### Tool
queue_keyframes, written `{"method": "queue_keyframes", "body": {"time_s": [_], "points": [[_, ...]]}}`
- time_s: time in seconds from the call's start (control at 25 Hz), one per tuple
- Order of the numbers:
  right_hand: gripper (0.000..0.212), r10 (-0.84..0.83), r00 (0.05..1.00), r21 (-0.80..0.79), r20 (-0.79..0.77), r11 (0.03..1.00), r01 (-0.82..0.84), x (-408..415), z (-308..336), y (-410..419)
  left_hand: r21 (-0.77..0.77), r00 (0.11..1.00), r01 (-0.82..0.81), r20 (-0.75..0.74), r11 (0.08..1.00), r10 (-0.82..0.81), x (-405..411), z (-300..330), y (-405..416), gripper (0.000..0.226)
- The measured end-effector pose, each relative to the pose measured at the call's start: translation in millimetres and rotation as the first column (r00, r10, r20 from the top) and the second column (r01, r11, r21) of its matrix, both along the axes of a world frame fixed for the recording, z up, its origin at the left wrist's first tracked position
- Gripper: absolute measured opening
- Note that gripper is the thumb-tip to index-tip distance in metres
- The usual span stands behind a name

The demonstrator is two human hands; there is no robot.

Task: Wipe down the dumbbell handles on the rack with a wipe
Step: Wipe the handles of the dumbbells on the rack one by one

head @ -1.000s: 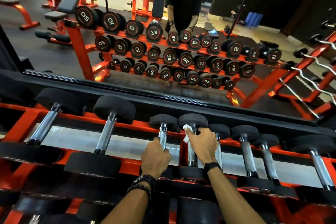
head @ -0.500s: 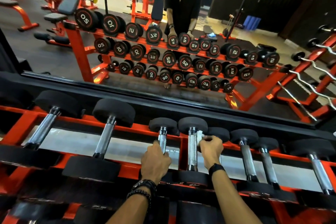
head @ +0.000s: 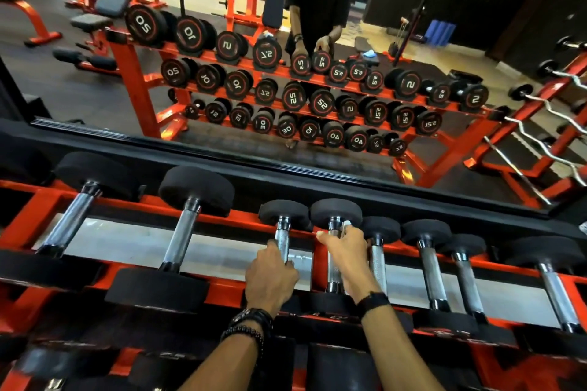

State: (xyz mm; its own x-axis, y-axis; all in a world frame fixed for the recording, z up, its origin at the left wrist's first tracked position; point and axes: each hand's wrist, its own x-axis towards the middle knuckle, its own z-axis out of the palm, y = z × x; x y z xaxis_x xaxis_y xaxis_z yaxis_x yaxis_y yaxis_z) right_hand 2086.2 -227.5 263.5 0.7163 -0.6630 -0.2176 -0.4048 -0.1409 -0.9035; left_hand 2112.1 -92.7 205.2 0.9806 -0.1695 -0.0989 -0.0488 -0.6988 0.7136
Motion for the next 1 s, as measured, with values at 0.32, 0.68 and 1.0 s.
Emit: {"method": "queue_keyframes", "body": {"time_s": [0.32, 0.68, 1.0], "points": [[0.037, 0.026, 0.998, -0.306, -0.057, 0.951, -0.042, -15, -6, -5, -0.003, 1.0, 0.018, -0.001, 1.0, -0.018, 2, -2, 1, 0.028], [0.035, 0.325, 0.912, -0.551, -0.251, 0.726, -0.411, -70, 13, -9, -0.012, 0.991, -0.004, 0.131, 1.0, 0.006, -5, 6, 5, 0.024], [0.018, 0.06, 0.982, -0.001, 0.18, 0.998, -0.061, -136, 27, -77, 0.083, 0.885, 0.115, 0.444, 0.99, -0.139, -38, 8, -6, 0.051]]}}
